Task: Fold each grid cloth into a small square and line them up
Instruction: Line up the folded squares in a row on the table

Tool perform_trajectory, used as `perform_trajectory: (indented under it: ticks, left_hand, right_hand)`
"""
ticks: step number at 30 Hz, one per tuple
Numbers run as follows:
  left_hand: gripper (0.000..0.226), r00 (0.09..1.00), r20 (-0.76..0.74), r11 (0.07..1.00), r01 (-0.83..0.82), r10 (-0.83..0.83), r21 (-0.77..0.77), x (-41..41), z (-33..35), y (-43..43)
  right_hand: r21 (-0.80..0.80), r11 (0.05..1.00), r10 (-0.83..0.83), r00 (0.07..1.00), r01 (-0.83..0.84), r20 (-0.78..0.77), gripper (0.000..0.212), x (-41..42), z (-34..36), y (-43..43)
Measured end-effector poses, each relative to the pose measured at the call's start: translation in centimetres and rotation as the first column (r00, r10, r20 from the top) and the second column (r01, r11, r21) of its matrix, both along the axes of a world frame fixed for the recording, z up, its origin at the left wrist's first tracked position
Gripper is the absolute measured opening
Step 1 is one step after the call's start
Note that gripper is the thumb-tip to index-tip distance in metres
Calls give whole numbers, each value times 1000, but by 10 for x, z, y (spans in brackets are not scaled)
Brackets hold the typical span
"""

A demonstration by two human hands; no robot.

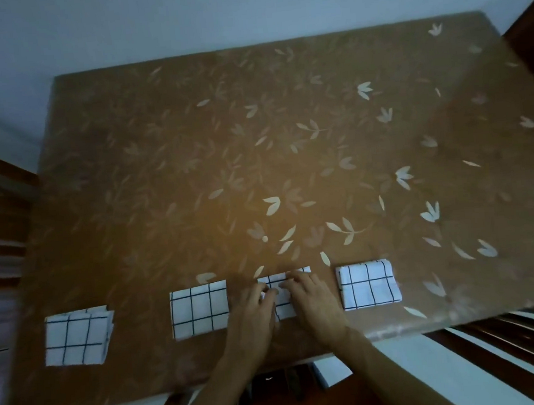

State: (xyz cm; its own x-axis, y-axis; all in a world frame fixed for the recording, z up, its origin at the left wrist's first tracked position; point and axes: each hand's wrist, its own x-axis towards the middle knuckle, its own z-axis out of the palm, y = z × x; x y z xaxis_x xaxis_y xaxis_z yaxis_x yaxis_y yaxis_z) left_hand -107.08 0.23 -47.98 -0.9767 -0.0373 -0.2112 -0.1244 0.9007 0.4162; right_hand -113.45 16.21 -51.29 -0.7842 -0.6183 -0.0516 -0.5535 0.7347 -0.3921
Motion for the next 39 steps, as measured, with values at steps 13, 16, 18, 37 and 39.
perform_trajectory:
  ticks: [13, 16, 18, 37, 39]
  left_hand:
    - [38, 987, 139, 995, 88, -81, -49, -17, -7, 1]
    - [28, 991, 107, 997, 77, -77, 0, -26, 1, 12]
    - [27, 991, 87, 995, 96, -97, 14, -31, 5, 22]
    - [33, 975, 121, 970, 166, -189, 176, -49, 16, 68]
    - [36, 968, 128, 961, 190, -218, 200, -48, 16, 77]
  right_hand:
    - [-180, 956, -227, 972, 233, 51, 43, -11, 24, 58]
    - [2, 969, -248, 969, 248, 13, 54, -41, 33, 97]
    - [215, 955, -220, 974, 205, 48, 56, -52, 35, 109]
    - [279, 386, -717, 96, 879, 690, 51, -37, 14, 125]
    - [282, 345, -677, 29, 895, 735, 58, -28, 20, 119]
